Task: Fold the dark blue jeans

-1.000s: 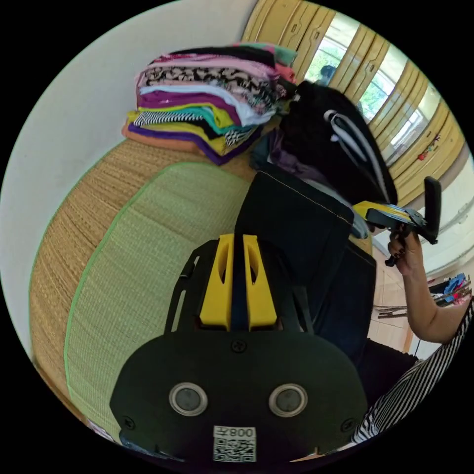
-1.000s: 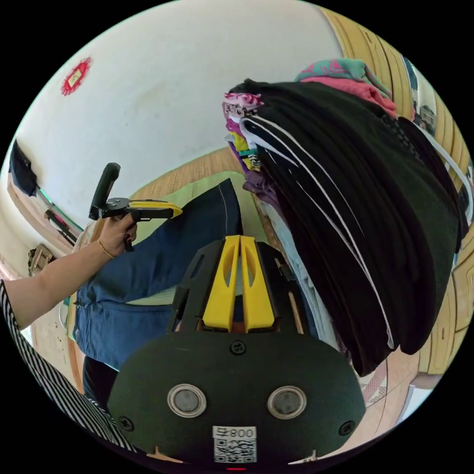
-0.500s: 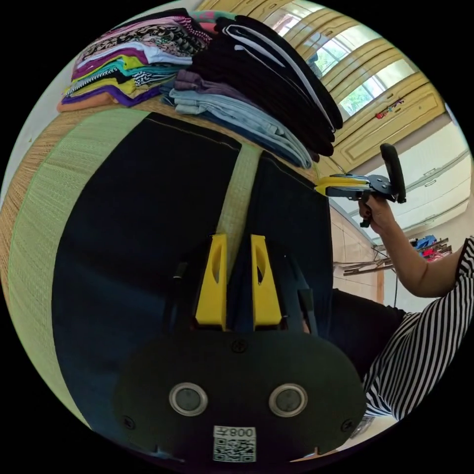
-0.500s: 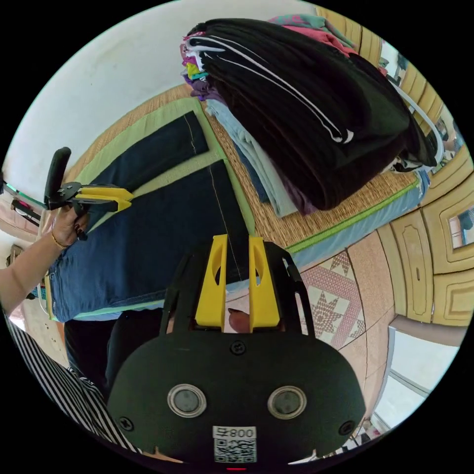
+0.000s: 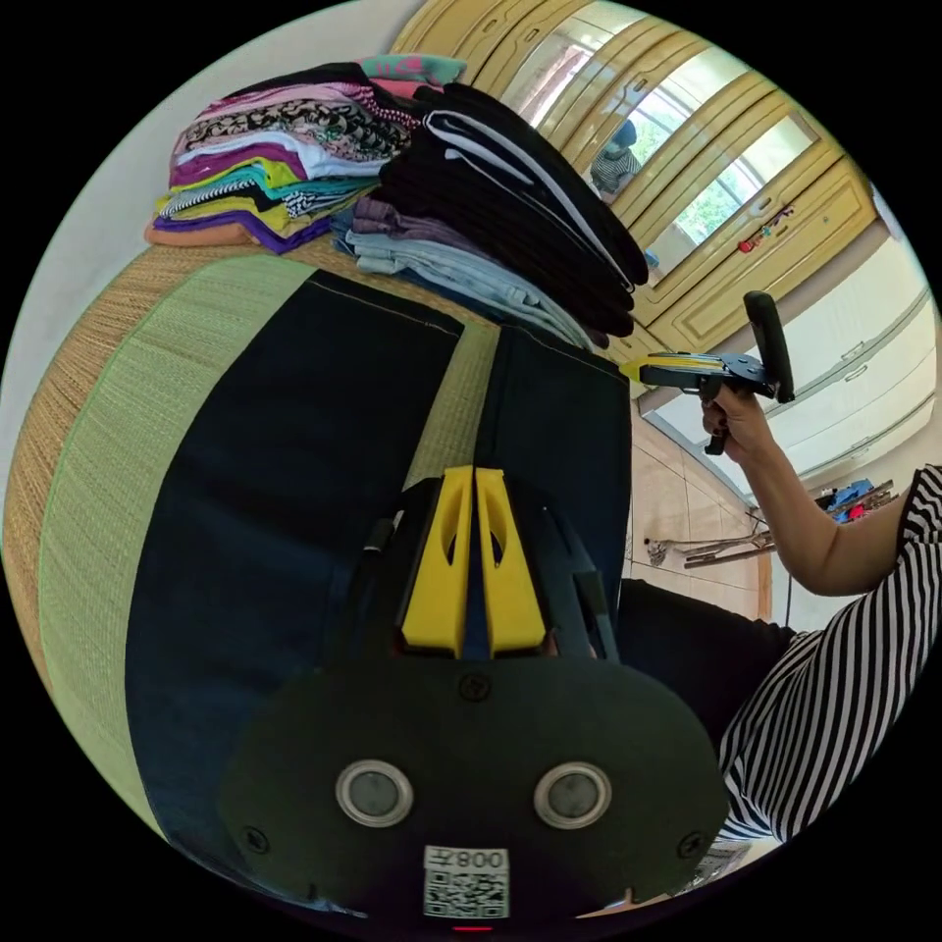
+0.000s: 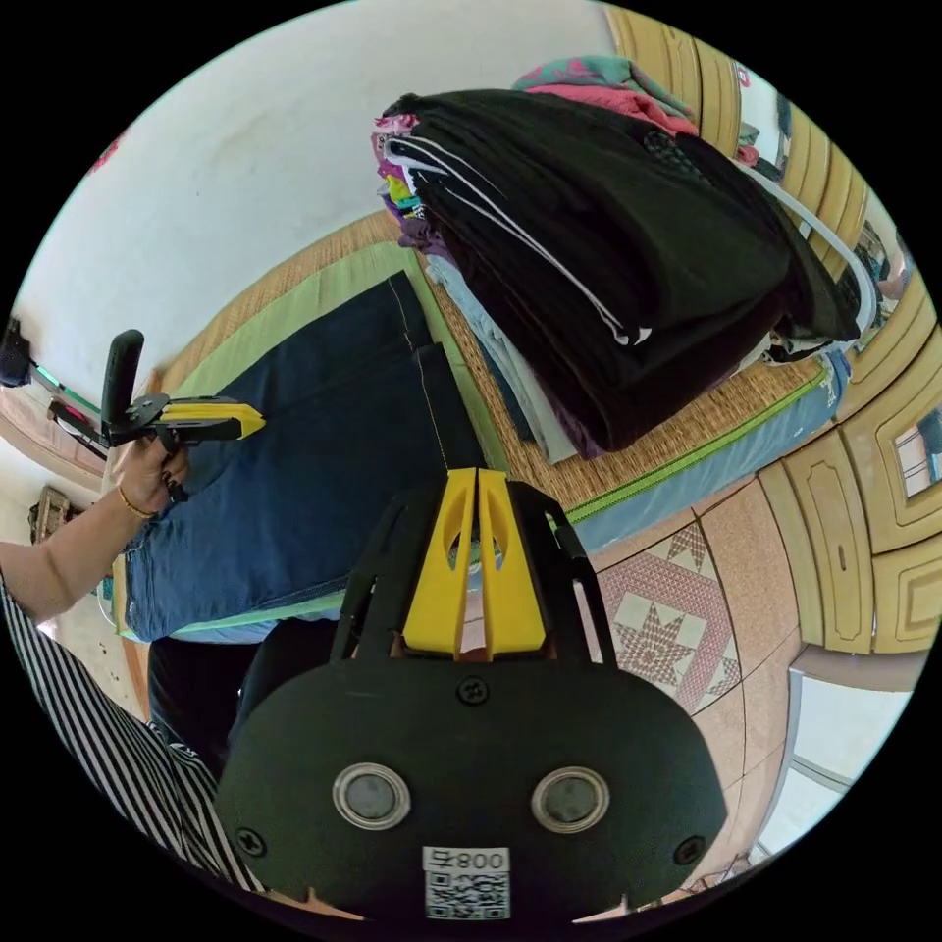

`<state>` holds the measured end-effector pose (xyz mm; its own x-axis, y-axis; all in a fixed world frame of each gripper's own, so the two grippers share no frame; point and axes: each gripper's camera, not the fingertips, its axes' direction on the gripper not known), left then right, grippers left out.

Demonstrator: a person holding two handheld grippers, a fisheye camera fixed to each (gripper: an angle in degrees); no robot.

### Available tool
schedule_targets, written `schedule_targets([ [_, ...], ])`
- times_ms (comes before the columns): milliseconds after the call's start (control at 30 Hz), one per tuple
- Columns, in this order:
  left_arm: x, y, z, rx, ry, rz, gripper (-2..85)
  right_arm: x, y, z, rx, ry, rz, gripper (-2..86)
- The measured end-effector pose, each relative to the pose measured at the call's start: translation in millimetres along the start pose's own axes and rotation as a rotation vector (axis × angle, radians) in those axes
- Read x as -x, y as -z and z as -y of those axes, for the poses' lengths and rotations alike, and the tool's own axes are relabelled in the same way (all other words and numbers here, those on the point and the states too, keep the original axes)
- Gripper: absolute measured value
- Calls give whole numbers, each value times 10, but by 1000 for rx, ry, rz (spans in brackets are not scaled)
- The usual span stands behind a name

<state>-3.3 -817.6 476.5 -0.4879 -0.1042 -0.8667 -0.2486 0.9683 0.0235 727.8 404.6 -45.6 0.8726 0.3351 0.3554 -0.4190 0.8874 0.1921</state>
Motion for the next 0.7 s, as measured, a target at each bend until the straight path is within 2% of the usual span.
schedule_targets([
  [133, 74, -76, -184, 30, 44, 26, 3, 144, -43, 67, 2, 23, -13, 2],
  [233, 196, -246, -383, 116, 146, 87, 4, 144, -444, 171, 111, -4, -31, 1],
  [367, 191, -39, -805, 48, 189, 71, 2, 260, -505, 212, 92, -44, -72, 1],
  [500, 82, 146, -1361, 23, 190, 61, 1, 664, -510, 256, 29, 29, 36, 0],
  [600, 95, 57, -1736, 113, 233, 89, 1, 1033, -821, 392, 102, 103, 39, 0],
  [667, 119, 133, -1949, 68, 263, 73, 1, 1177, -1092, 459, 184, 112, -3, 0],
  [700, 131, 207, -2067, 74, 296, 53, 1, 1230, -1125, 487, 165, 99, 9, 0],
])
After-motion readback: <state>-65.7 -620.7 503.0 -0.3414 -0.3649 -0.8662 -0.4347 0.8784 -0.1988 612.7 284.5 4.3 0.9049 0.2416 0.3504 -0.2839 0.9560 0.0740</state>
